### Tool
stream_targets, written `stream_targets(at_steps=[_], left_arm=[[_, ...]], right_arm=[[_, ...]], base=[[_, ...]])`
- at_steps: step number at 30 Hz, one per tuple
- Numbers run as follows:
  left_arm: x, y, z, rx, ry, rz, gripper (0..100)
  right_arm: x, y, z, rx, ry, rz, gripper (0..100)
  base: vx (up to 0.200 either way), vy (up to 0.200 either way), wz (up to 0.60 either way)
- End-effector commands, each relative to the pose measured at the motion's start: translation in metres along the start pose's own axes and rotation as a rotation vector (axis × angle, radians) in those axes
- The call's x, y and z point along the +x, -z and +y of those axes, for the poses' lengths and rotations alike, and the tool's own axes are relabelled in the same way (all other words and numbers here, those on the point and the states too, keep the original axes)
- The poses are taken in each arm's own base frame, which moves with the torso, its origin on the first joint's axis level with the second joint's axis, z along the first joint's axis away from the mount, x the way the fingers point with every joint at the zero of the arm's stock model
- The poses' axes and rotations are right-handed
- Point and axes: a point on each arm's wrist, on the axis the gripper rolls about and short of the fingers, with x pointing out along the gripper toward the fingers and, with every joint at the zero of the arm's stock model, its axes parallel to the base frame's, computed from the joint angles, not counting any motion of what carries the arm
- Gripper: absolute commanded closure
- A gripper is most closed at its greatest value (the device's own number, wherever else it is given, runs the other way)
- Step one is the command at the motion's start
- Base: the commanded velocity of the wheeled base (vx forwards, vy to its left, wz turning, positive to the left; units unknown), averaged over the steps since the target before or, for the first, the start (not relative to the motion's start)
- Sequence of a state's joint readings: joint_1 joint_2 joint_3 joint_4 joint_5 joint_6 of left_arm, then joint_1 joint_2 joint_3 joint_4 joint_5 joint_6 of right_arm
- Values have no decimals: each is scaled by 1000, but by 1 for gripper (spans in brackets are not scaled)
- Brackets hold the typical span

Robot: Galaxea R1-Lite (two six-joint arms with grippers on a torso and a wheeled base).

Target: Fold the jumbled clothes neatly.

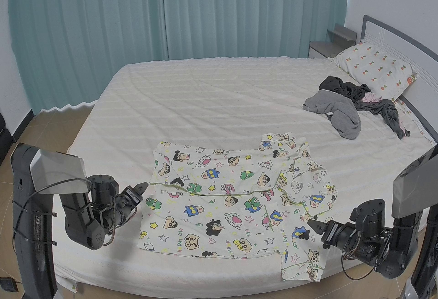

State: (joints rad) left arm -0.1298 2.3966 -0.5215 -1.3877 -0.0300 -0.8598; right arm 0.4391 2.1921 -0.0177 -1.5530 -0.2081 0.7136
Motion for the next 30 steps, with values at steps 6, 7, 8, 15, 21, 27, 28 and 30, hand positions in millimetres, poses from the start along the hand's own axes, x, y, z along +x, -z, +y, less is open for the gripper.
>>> stream_targets(at_steps=[6, 7, 8, 15, 21, 27, 28, 30], left_arm=[[-70, -1, 10, 16, 65, 211, 0], [-73, 0, 13, 40, 57, 224, 0], [-79, 5, 20, 99, 45, 255, 0], [-85, 30, 34, 292, 8, 378, 0], [-85, 32, 33, 304, 5, 364, 0], [-86, 35, 32, 307, 8, 374, 0], [-86, 36, 31, 310, 12, 376, 0], [-86, 37, 31, 313, 12, 380, 0]], right_arm=[[10, 14, -17, -47, 93, 74, 0], [10, 14, -17, -48, 92, 74, 0], [10, 15, -17, -51, 93, 77, 0], [11, 21, -15, -70, 89, 101, 0], [10, 20, -14, -66, 84, 96, 0], [11, 22, -14, -71, 87, 103, 0], [11, 24, -14, -76, 88, 111, 0], [13, 31, -18, -95, 119, 155, 0]], base=[[0, 0, 0], [0, 0, 0], [0, 0, 0], [0, 0, 0], [0, 0, 0], [0, 0, 0], [-200, 0, 0], [-200, 0, 0]])
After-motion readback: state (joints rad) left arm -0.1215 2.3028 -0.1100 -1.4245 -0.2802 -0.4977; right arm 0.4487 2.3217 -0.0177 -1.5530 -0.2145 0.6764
